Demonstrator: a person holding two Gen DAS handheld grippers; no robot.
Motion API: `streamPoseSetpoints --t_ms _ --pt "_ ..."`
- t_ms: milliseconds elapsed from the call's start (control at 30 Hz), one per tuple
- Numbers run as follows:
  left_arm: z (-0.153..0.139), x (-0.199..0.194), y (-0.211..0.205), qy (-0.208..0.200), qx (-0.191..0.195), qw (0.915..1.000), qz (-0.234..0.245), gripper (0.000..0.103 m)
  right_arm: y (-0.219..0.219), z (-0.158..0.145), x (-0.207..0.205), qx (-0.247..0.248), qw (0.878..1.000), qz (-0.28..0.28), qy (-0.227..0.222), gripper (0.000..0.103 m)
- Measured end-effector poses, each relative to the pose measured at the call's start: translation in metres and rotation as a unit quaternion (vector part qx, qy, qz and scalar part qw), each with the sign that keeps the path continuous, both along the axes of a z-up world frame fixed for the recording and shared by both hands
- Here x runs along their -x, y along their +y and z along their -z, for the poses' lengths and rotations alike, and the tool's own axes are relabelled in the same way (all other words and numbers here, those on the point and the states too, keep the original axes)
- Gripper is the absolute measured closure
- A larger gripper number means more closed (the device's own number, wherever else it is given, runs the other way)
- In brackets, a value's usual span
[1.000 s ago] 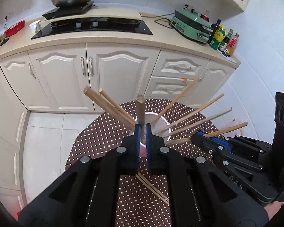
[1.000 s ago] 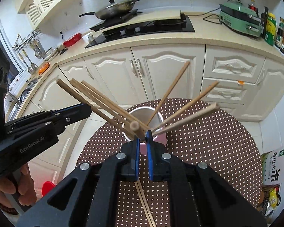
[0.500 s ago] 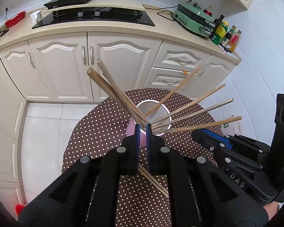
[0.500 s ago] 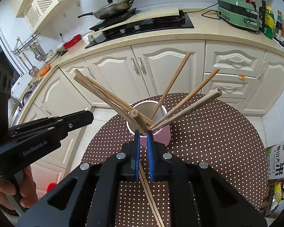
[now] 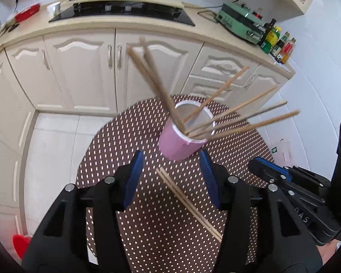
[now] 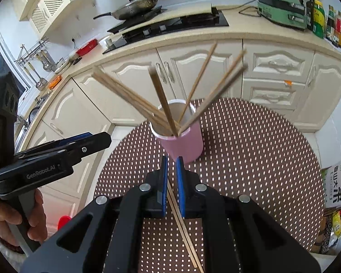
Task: Organize utensils
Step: 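Open the right gripper and withdraw from the pink cup, then lower the right gripper to the last chopsticks and grasp one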
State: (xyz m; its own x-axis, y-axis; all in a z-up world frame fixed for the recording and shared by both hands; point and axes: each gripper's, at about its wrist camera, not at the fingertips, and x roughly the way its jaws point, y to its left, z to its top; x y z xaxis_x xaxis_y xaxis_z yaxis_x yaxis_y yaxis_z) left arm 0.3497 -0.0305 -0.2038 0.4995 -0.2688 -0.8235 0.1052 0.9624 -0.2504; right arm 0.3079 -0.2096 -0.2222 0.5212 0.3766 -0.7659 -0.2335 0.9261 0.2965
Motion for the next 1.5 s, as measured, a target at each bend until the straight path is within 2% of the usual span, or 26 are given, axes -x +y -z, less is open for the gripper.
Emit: streamPoseSetpoints --t_ms 200,500,700,1000,1100,1500 --pt "0.043 0.009 -0.008 0.057 0.000 0.9984 -0.004 0.052 -0.007 0.028 0.008 -0.002 0.999 -0.002 0.034 0.095" --pt "0.117 0.014 -0.041 0.145 -0.017 0.9893 -0.001 0.052 -0.024 0.063 0.013 -0.004 0.997 -0.006 0.075 0.094" --pt "0.146 0.011 -0.059 0.168 -0.044 0.9848 -0.002 0.052 -0.035 0.080 0.016 -0.004 0.996 -0.012 0.093 0.094" --pt "0.149 -0.008 -0.078 0.157 -0.074 0.9849 -0.012 0.050 -0.043 0.090 0.008 -0.005 0.994 -0.025 0.104 0.094" --pt "0.149 -0.012 -0.086 0.151 -0.087 0.9846 0.000 0.049 -0.042 0.091 0.002 -0.006 0.994 -0.030 0.106 0.094" --pt "0.152 -0.007 -0.073 0.155 -0.080 0.9845 0.017 0.049 -0.028 0.095 -0.015 -0.007 0.992 -0.048 0.114 0.094"
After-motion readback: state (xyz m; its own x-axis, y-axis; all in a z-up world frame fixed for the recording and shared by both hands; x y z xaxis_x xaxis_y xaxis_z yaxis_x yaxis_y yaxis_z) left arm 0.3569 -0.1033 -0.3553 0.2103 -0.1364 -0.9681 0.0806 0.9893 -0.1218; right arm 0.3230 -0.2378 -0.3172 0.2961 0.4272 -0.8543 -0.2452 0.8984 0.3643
